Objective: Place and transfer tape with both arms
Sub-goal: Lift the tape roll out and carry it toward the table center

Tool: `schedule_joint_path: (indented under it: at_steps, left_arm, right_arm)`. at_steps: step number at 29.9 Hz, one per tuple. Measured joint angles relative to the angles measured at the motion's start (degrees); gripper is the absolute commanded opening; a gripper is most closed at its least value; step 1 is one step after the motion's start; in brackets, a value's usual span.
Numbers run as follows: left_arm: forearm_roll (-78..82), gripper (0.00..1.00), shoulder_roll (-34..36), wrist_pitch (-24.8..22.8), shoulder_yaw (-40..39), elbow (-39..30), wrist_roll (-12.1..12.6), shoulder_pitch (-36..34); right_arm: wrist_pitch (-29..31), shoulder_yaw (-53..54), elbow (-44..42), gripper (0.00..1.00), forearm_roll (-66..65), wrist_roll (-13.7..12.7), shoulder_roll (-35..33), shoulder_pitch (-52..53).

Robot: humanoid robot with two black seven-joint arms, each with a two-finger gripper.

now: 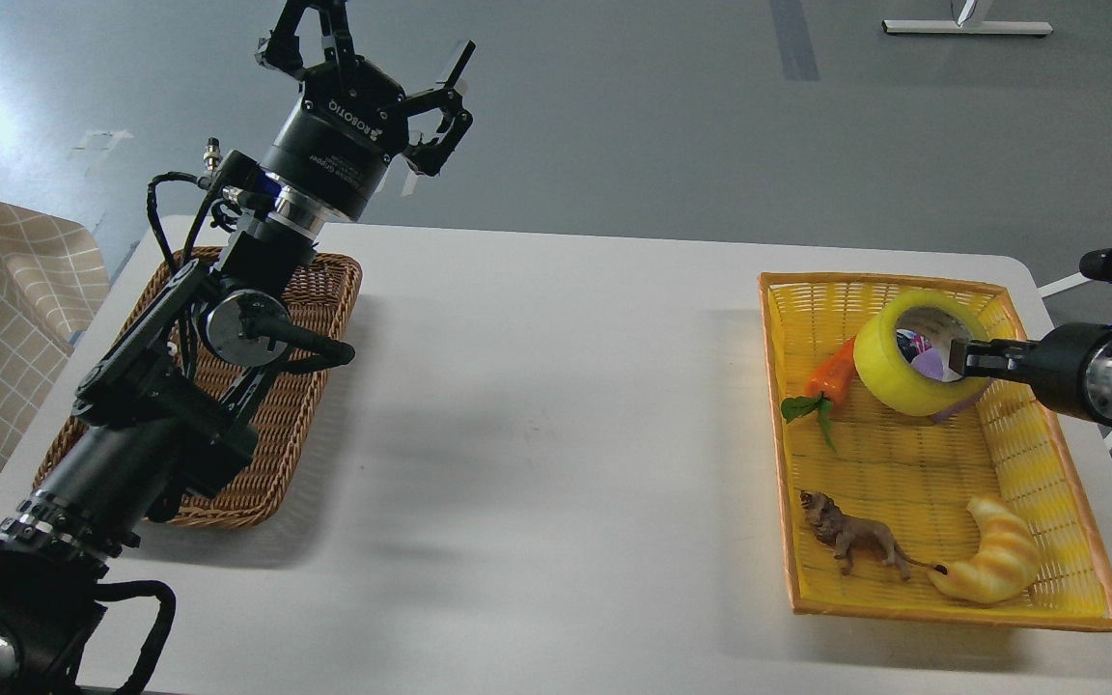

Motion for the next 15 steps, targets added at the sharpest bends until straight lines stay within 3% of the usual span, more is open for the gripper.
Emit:
schedule_joint_path:
  at_steps: [6, 15]
  left_arm:
    - [0.1, 0.98, 0.0, 0.0, 0.0, 0.0, 0.0, 0.0]
    - [0.1, 0.98, 0.0, 0.0, -0.2, 0.0, 0.0, -0.1]
  right_arm:
    - [0.0, 0.0, 0.2, 0.0, 0.0, 0.2, 1.1, 6.0]
    - [0.0, -0.9, -1.0, 0.0, -0.6, 0.1, 11.4, 9.9]
